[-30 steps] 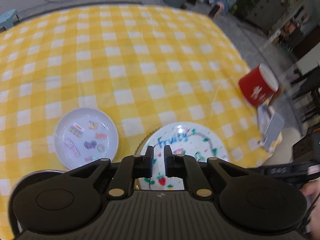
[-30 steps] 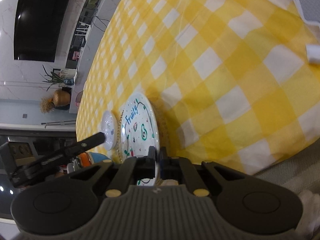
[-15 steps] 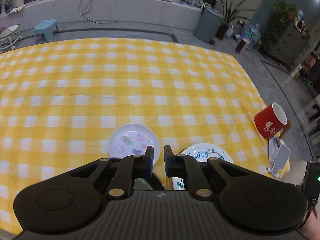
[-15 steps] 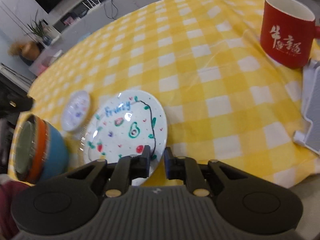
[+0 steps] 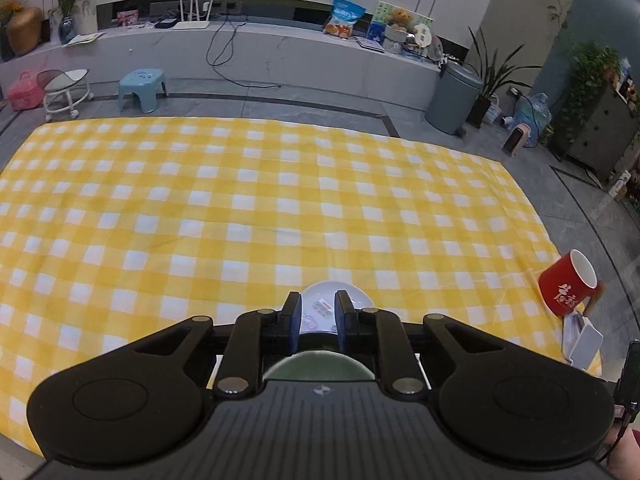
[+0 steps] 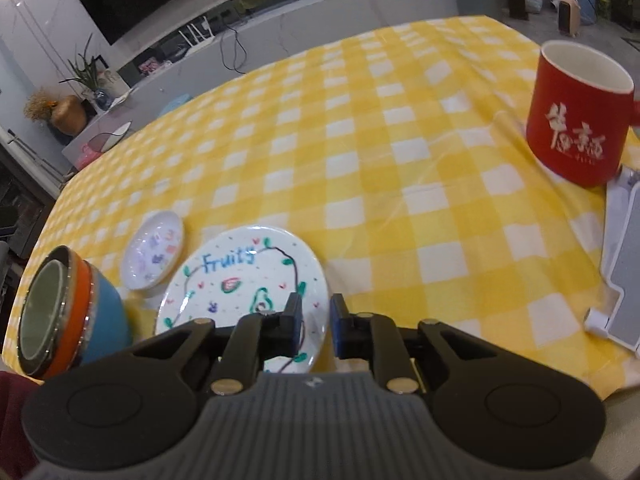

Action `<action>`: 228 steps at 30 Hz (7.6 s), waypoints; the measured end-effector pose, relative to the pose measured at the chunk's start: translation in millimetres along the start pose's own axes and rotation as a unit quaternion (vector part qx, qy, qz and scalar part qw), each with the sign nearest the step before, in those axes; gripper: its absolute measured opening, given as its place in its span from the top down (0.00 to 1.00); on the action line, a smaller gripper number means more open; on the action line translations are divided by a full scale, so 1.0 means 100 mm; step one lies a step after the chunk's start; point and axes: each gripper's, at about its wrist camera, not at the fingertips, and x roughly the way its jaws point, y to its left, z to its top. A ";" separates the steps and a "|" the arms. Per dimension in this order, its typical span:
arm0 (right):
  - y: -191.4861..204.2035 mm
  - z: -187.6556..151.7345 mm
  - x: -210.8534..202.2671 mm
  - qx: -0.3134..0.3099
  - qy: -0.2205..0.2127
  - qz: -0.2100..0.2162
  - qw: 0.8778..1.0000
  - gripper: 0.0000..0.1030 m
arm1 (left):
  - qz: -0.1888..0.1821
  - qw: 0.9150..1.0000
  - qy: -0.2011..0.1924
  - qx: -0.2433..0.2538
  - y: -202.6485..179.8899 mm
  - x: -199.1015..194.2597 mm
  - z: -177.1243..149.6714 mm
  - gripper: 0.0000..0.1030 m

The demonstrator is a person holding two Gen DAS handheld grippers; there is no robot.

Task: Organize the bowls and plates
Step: 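Move both open tools to the small white sticker plate, then grip the sticker plate rim with both tools, then carry the sticker plate onto the 'Fruity' plate and lower it, then open both tools and move them to the stacked bowls, then grip the rim of the stacked bowls with both tools, then lift the stacked bowls and lower them onto the plate stack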

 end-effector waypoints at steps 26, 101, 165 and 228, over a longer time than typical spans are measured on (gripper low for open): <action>0.26 0.26 -0.31 0.002 -0.033 0.068 0.997 0.77 | -0.017 1.000 0.007 0.010 0.18 0.20 0.06 0.64; 0.97 0.78 0.54 0.067 0.021 0.098 0.993 1.00 | -0.099 0.986 0.121 0.053 0.24 1.02 0.39 0.98; 0.32 0.08 -0.34 0.137 0.013 0.006 0.990 0.37 | 0.021 0.970 0.072 0.229 -0.97 0.49 -0.22 0.67; 1.36 -0.08 0.36 0.069 0.110 0.166 0.978 0.47 | -0.097 0.975 0.125 -0.153 0.59 0.45 -0.52 0.26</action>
